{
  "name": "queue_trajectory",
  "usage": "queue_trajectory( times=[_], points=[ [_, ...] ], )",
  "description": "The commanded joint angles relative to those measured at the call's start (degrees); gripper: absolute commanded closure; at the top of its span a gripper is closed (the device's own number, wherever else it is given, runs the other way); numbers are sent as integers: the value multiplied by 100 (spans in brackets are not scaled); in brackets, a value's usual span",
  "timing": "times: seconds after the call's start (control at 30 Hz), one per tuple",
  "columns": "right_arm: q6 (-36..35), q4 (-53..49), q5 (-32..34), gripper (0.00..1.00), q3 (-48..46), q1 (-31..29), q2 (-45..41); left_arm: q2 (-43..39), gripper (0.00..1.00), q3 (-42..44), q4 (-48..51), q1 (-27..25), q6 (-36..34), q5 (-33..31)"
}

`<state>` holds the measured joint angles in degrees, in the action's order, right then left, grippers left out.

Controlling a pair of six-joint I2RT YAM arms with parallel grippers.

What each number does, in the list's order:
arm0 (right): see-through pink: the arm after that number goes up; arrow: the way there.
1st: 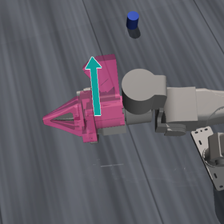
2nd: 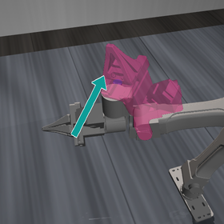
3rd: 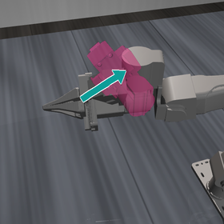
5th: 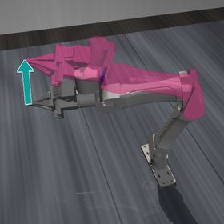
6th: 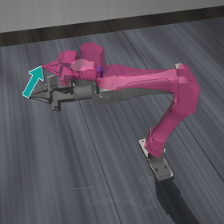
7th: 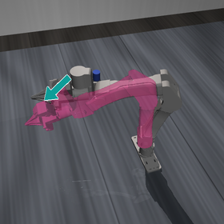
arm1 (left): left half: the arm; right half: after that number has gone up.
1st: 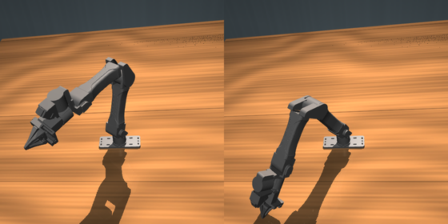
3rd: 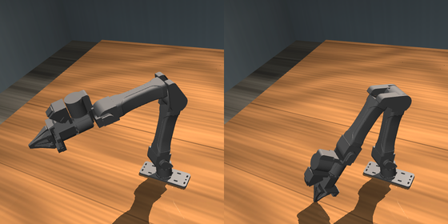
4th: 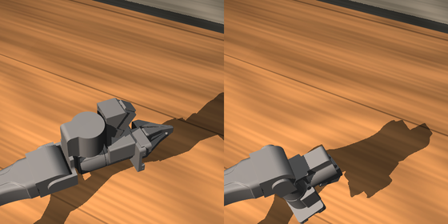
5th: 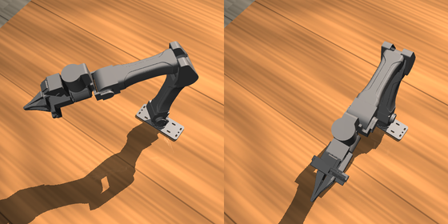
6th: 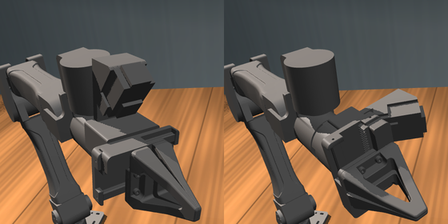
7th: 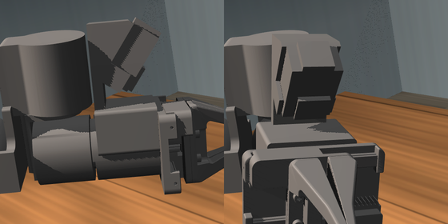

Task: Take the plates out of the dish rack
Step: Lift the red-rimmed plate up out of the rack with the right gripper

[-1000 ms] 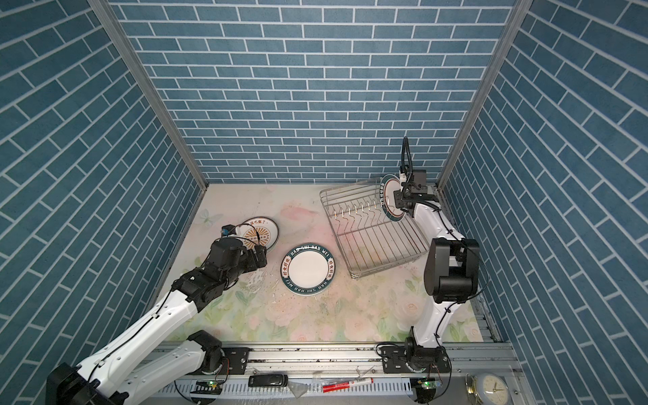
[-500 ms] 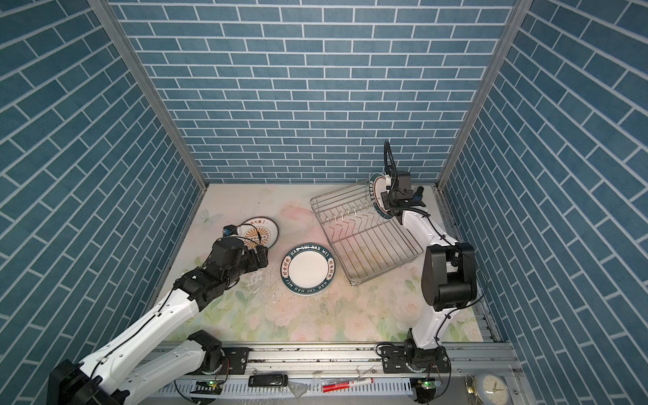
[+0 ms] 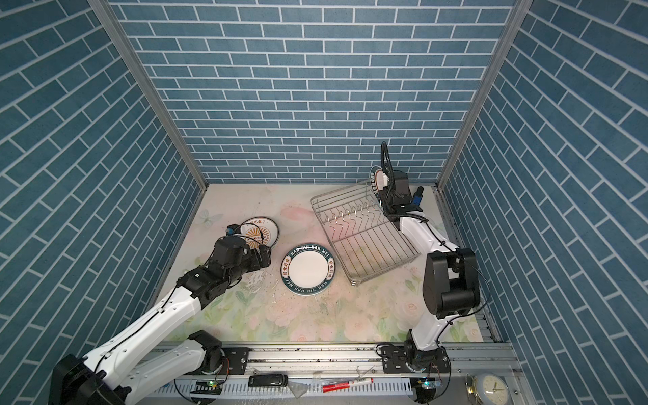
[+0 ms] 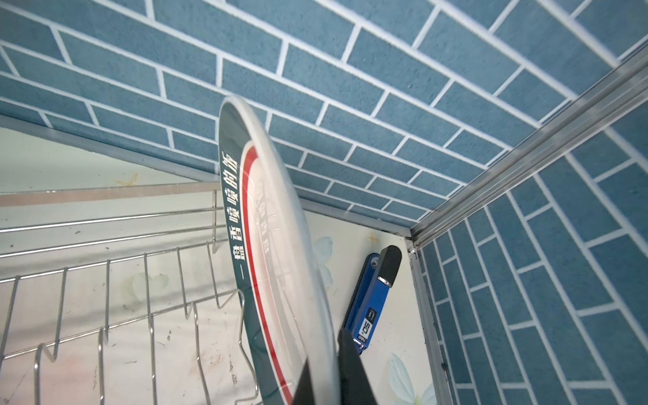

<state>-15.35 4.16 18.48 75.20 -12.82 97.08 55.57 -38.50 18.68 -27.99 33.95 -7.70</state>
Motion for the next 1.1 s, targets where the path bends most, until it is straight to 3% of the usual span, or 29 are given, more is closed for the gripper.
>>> queue_trajectory(
  times=[0.0,0.37,0.6,0.87,1.07],
  points=[
    [-231,867,332,100,-173,12,-368,67,2,-27,2,4,-60,121],
    [-303,1251,388,100,-392,-104,-756,181,1,-65,-168,6,-74,396],
    [-186,2102,473,100,-1232,-256,-1602,409,1,-129,-399,5,-115,792],
    [1346,2210,421,100,-2224,-266,-2783,412,1,-124,-645,12,-134,991],
    [2854,2587,326,100,-2922,-144,-3051,394,1,-94,-774,9,-161,1191]
  ],
)
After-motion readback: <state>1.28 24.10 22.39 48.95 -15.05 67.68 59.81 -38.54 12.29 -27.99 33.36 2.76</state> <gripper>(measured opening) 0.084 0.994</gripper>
